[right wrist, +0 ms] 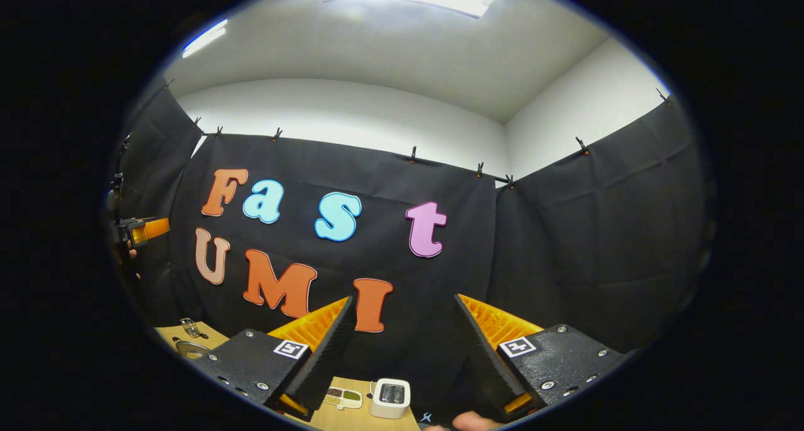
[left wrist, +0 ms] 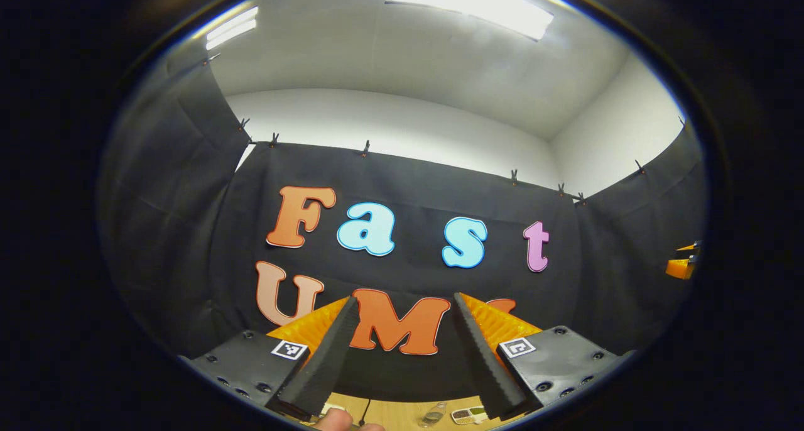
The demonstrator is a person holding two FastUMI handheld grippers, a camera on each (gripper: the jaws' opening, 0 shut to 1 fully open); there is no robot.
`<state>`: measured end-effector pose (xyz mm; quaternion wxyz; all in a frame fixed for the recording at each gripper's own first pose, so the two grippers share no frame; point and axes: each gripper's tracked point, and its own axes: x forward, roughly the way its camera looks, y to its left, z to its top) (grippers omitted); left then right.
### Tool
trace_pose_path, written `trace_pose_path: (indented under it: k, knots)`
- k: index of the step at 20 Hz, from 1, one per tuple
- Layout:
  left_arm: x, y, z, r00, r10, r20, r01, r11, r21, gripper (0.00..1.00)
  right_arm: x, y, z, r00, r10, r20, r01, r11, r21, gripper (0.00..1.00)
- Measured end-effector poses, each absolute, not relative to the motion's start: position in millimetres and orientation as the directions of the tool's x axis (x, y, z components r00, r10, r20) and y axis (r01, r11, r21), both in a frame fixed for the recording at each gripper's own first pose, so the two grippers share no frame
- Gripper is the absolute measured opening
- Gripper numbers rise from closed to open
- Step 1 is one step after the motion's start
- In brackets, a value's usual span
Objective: First push the handle of the pot to place it horizontally, then grasp the pot with both hands and set it on the induction cooktop.
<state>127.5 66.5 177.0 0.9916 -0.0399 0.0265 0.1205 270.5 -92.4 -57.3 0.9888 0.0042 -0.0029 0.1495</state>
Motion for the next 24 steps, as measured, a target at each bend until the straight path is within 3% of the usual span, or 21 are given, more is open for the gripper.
trace_pose_path:
  k: [24]
  knots:
    - [127.8,79.4,174.2,0.967,0.251,-0.031,-0.251,0.968,0.007,0.94,269.2,-66.3,-57.8,0.938,0.344,0.036,-0.345,0.938,0.039,0.95]
